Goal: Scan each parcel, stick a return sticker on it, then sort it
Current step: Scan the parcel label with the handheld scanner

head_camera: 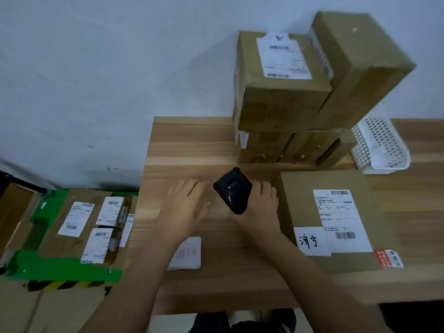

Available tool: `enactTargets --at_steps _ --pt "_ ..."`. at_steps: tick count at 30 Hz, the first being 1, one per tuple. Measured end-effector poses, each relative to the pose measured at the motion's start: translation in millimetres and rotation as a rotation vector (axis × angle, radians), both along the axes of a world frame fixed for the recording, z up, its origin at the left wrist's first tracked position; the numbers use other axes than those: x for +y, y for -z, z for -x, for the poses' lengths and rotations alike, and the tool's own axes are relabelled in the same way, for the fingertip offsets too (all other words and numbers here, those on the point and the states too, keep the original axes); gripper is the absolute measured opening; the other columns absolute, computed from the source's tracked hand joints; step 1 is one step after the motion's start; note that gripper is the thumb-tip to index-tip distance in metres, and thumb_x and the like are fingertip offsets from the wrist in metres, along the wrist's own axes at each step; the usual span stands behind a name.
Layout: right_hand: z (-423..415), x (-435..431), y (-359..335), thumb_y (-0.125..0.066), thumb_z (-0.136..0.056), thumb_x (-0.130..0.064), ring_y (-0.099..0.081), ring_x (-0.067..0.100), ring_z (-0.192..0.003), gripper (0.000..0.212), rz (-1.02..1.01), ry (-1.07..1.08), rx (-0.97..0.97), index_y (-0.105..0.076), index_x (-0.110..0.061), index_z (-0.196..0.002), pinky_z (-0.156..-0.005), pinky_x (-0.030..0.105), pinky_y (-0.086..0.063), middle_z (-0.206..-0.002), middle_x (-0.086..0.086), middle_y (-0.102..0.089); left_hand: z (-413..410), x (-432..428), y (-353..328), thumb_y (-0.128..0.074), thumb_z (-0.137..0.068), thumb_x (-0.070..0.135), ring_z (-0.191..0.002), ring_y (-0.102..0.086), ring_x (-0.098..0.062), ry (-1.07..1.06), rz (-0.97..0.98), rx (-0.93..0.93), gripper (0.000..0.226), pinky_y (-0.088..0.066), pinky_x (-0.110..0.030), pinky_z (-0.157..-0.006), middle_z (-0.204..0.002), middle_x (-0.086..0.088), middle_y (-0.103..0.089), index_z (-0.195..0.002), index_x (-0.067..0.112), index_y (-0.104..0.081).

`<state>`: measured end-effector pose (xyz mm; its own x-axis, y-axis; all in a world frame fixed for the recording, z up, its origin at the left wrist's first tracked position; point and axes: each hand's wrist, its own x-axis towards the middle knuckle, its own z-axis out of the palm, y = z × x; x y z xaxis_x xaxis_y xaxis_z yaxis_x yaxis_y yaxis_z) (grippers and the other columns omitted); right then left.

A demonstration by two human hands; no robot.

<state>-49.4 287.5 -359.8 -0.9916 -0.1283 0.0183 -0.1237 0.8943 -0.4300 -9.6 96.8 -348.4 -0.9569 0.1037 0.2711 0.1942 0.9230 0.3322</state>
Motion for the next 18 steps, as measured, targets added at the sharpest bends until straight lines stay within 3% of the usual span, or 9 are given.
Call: enactTargets --at_steps 7,18 --pt "38 89 -50 -0.079 -0.054 -0.039 -0.043 0.03 -0.102 0.083 -0.062 -0.049 0.169 -0.049 -0.004 -0.122 -0.085 0.032 -0.034 -0.112 0.012 -0.048 38 70 -51 -0.073 -0.08 0.022 -0.095 -0.055 -0.02 0.074 0.07 0.128 0.04 -0.039 -0.029 -0.077 -0.106 -0.001 -0.061 -0.118 0.014 -0.062" --pt "74 259 -75 -0.082 -0.056 -0.029 -0.043 0.028 -0.102 0.072 -0.268 -0.247 0.189 -0.051 -0.008 -0.117 -0.086 0.037 -0.043 -0.111 0.01 -0.047 55 229 -51 -0.073 -0.081 0.031 -0.1 -0.057 -0.018 -0.027 0.113 0.098 0.035 -0.045 -0.034 -0.085 -0.107 0.003 -0.061 -0.114 0.022 -0.064"
